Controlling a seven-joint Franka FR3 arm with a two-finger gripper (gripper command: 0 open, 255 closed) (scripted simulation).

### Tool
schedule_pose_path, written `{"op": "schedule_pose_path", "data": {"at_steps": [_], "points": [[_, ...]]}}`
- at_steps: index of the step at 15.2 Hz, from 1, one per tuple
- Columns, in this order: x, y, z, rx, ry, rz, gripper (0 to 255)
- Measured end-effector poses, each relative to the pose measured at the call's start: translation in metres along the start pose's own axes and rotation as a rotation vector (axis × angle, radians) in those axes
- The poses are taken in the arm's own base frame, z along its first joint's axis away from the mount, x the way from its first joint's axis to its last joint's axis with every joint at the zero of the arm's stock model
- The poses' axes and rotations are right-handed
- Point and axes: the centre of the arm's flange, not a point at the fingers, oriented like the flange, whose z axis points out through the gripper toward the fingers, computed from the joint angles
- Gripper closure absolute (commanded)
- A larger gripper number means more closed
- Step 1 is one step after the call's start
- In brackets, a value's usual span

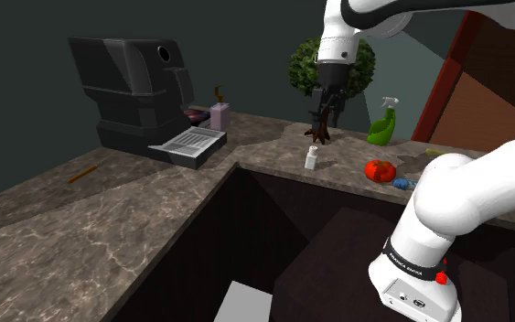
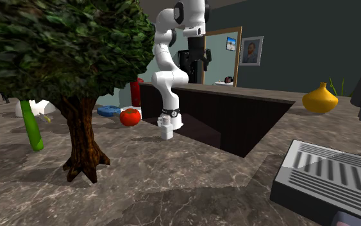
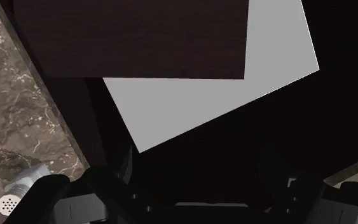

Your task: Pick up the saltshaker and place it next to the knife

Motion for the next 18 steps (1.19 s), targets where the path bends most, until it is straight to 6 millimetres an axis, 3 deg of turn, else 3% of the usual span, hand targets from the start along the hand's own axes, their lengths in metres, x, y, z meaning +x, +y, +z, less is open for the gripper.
{"op": "schedule_pose_path", "data": {"at_steps": [2, 7, 18], "points": [[0.004, 0.004, 0.003, -0.005, -0.003, 0.001, 0], [0.042, 0.035, 0.026, -0.049, -0.033, 0.008, 0], [0.137, 0.125, 0.093, -0.157, -0.107, 0.025, 0]]}}
